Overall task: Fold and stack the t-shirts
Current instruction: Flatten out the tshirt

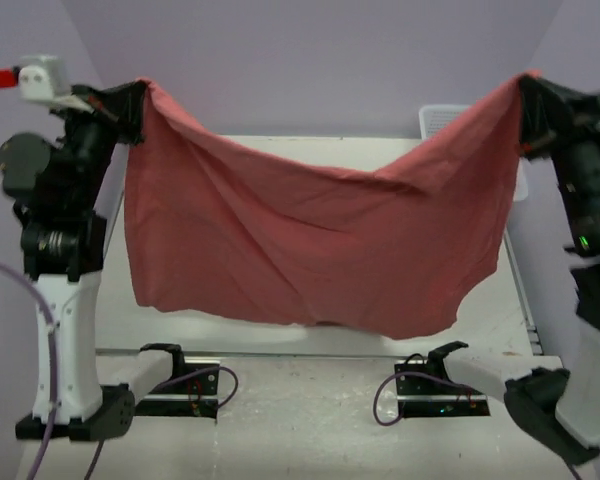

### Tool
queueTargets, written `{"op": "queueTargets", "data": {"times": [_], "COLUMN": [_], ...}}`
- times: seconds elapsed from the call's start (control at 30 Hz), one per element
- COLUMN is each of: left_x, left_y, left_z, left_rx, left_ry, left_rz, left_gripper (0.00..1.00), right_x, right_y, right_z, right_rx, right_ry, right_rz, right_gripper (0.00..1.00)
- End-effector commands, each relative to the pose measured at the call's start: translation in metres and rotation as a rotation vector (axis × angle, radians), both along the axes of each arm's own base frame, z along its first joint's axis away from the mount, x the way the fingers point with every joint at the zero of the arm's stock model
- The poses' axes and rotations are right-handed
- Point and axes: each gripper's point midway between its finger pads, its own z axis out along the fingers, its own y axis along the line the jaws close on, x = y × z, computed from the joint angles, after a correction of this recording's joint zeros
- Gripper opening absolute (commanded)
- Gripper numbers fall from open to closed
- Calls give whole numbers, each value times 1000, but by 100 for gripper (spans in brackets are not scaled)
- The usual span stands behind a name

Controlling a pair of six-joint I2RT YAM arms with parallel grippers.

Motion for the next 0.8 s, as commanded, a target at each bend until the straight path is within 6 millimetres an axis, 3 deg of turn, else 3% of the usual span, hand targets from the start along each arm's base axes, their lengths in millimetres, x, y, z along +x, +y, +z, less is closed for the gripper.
{"op": "queueTargets", "data": {"times": [0.0, 0.03, 0.07, 0.1, 0.13, 0.17, 0.2, 0.23, 0.27, 0.33, 0.5, 0.53, 0.63, 0.67, 0.7, 0.77], "left_x": [107, 117, 142, 153, 169, 174, 177, 181, 191, 193, 174, 170, 139, 131, 126, 98], "left_y": [11, 14, 17, 21, 27, 27, 27, 28, 28, 28, 27, 27, 28, 28, 28, 22], "left_z": [-66, -62, -80, -84, -82, -81, -70, -66, -75, -65, -47, -43, -26, -26, -30, -18], "left_rx": [-7, 1, 23, 33, 53, 60, 64, 74, 94, 110, 109, 110, 103, 94, 84, 70], "left_ry": [186, 180, 222, 234, 242, 238, 205, 197, 223, 204, 164, 163, 129, 135, 147, 121], "left_rz": [77, 95, 115, 139, 173, 177, 178, 180, 181, 183, 179, 178, 181, 181, 178, 141], "left_gripper": [0, 0, 0, 0, 0, 0, 0, 0, 0, 0, 0, 0, 0, 0, 0, 0], "right_x": [147, 163, 166, 202, 221, 210, 231, 233, 238, 241, 217, 203, 182, 159, 150, 122], "right_y": [31, 33, 27, 35, 35, 29, 32, 30, 30, 30, 27, 24, 28, 27, 28, 29], "right_z": [-48, -48, -27, -48, -44, -28, -42, -40, -44, -46, -33, -25, -25, -13, -13, -5], "right_rx": [-175, -195, -178, -208, -212, -203, -216, -216, -225, -224, -216, -219, -248, -236, -238, -217], "right_ry": [175, 179, 130, 190, 178, 139, 173, 164, 170, 169, 144, 127, 129, 99, 101, 83], "right_rz": [-123, -134, -149, -148, -155, -165, -172, -178, -176, -181, -174, -179, -188, -182, -174, -156], "right_gripper": [0, 0, 0, 0, 0, 0, 0, 0, 0, 0, 0, 0, 0, 0, 0, 0]}}
